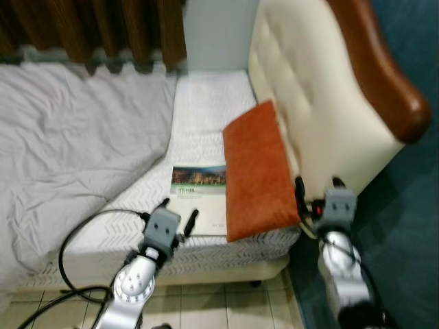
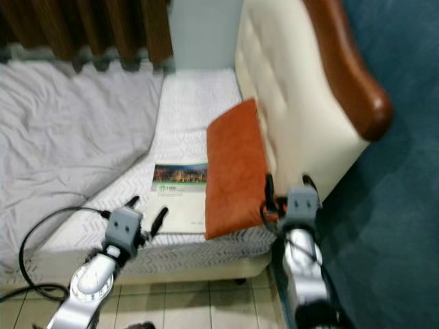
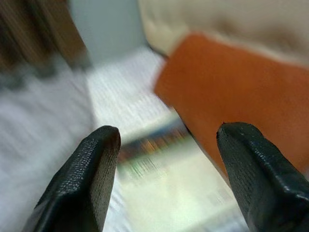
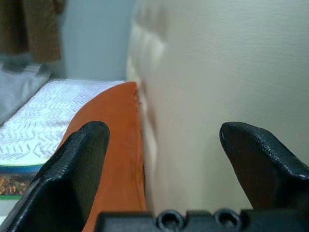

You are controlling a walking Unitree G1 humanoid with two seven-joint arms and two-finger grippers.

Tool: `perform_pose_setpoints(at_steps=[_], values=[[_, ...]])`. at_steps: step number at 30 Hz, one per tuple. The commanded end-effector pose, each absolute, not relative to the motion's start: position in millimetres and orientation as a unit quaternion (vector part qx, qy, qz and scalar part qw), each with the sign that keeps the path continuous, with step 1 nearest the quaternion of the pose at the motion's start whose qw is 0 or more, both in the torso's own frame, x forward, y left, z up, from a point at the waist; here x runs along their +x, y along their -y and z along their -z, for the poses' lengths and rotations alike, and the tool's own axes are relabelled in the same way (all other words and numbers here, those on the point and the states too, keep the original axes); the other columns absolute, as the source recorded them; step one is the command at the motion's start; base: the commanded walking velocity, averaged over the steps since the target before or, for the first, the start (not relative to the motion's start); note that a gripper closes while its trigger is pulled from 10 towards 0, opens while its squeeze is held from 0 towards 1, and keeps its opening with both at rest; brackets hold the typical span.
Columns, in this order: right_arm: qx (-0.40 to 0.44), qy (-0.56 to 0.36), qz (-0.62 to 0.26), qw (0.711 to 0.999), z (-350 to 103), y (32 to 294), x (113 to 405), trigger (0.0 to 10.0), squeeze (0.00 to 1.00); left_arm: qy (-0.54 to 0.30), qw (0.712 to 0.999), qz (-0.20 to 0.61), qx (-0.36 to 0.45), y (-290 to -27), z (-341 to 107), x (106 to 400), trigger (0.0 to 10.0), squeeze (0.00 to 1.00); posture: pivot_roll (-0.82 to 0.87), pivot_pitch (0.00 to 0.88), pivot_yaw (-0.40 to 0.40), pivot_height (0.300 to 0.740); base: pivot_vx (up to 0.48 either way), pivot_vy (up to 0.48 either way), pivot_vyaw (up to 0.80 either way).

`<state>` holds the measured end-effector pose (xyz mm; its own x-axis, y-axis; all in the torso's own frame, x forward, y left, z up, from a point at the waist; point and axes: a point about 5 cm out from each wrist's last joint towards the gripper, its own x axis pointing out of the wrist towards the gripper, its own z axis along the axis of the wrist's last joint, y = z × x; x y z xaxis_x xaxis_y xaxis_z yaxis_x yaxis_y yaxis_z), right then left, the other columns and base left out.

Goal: Clean up the room

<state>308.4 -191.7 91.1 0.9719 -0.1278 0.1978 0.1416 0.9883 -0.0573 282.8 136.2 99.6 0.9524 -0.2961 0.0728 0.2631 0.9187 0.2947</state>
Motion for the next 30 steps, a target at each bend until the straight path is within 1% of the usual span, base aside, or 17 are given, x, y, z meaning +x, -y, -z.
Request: perform_pose_setpoints(at_steps=[1, 2, 3, 4, 5, 6, 7, 8, 10, 14, 16, 19, 20, 22, 24, 26, 30], values=[[-0.030, 0.083, 0.067, 0.994, -83.9, 191.2, 296.1, 10.0, 1.00, 0.056, 0.976, 0.137, 0.158, -135.3, -99.3, 287.1, 10.0, 0.00, 0.07, 0.000, -0.076, 0.740, 0.000, 0.000, 0.00], [-0.026, 0.071, 0.067, 0.995, -78.1, 195.0, 288.1, 10.0, 1.00, 0.050, 0.975, 0.135, 0.167, -135.7, -98.3, 288.9, 10.0, 0.00, 0.05, 0.000, -0.072, 0.740, 0.000, 0.000, 0.00], [-0.026, 0.071, 0.067, 0.995, -78.1, 195.0, 288.1, 10.0, 1.00, 0.050, 0.975, 0.135, 0.167, -135.7, -98.3, 288.9, 10.0, 0.00, 0.05, 0.000, -0.072, 0.740, 0.000, 0.000, 0.00], [-0.017, 0.051, 0.060, 0.997, -70.1, 198.1, 279.6, 10.0, 1.00, 0.046, 0.978, 0.134, 0.154, -137.8, -97.4, 288.2, 10.0, 0.00, 0.04, 0.000, -0.070, 0.740, 0.000, 0.000, 0.00], [-0.017, 0.051, 0.060, 0.997, -70.1, 198.1, 279.6, 10.0, 1.00, 0.046, 0.978, 0.134, 0.154, -137.8, -97.4, 288.2, 10.0, 0.00, 0.04, 0.000, -0.070, 0.740, 0.000, 0.000, 0.00], [-0.017, 0.031, 0.056, 0.998, -61.2, 203.1, 270.9, 10.0, 1.00, 0.037, 0.983, 0.127, 0.131, -141.8, -94.1, 286.4, 10.0, 0.00, 0.03, 0.000, -0.064, 0.740, 0.000, 0.000, 0.00], [-0.017, 0.031, 0.056, 0.998, -61.2, 203.1, 270.9, 10.0, 1.00, 0.037, 0.983, 0.127, 0.131, -141.8, -94.1, 286.4, 10.0, 0.00, 0.03, 0.000, -0.064, 0.740, 0.000, 0.000, 0.00], [-0.015, -0.018, 0.068, 0.997, -41.9, 215.0, 257.2, 10.0, 0.00, 0.013, 0.991, 0.100, 0.092, -150.3, -85.4, 281.2, 10.0, 0.00, 0.03, 0.000, -0.060, 0.740, 0.000, 0.000, 0.00], [-0.017, -0.041, 0.074, 0.996, -35.9, 218.6, 253.3, 10.0, 0.00, -0.001, 0.994, 0.085, 0.071, -151.3, -80.9, 281.2, 10.0, 0.00, 0.03, 0.000, -0.060, 0.740, 0.000, 0.431, 0.00], [-0.010, -0.044, 0.071, 0.996, -36.8, 217.2, 254.6, 10.0, 0.00, -0.004, 0.995, 0.079, 0.063, -150.4, -80.5, 283.5, 10.0, 0.00, 0.03, 0.000, -0.060, 0.740, 0.000, 0.446, 0.00], [-0.003, -0.042, 0.059, 0.997, -40.1, 212.0, 260.0, 10.0, 0.00, -0.009, 0.996, 0.065, 0.054, -150.2, -79.9, 288.2, 10.0, 0.00, 0.03, 0.000, -0.074, 0.740, 0.000, 0.458, 0.00], [-0.001, -0.042, 0.055, 0.998, -41.4, 210.4, 261.3, 10.0, 0.00, -0.011, 0.997, 0.063, 0.052, -150.3, -79.9, 289.6, 10.0, 0.00, 0.03, 0.000, -0.074, 0.740, 0.000, 0.458, 0.00], [-0.010, -0.046, 0.036, 0.998, -41.8, 206.1, 261.1, 10.0, 0.00, -0.014, 0.997, 0.060, 0.048, -155.5, -78.9, 291.2, 10.0, 0.00, 0.05, 0.000, -0.086, 0.740, 0.000, 0.480, 0.00], [-0.018, -0.052, 0.025, 0.998, -40.8, 204.6, 259.6, 10.0, 0.00, -0.025, 0.997, 0.057, 0.054, -162.5, -71.2, 285.2, 10.0, 0.00, 0.05, 0.000, -0.089, 0.740, 0.000, 0.480, 0.00], [-0.018, -0.063, 0.014, 0.998, -37.9, 202.2, 256.7, 10.0, 0.00, -0.049, 0.997, 0.033, 0.041, -172.1, -57.3, 271.3, 10.0, 0.00, 0.06, 0.000, -0.102, 0.740, 0.000, 0.480, 0.00], [-0.016, -0.067, 0.000, 0.998, -38.0, 198.0, 261.6, 10.0, 0.00, -0.047, 0.999, -0.005, 0.024, -177.4, -60.0, 272.0, 10.0, 0.00, 0.08, 0.000, -0.110, 0.740, 0.000, 0.480, 0.00], [-0.016, -0.069, -0.010, 0.997, -38.7, 194.3, 265.4, 10.0, 0.00, -0.048, 0.998, -0.004, 0.036, -176.6, -58.5, 270.0, 10.0, 0.00, 0.09, 0.000, -0.116, 0.740, 0.000, 0.480, 0.00]])
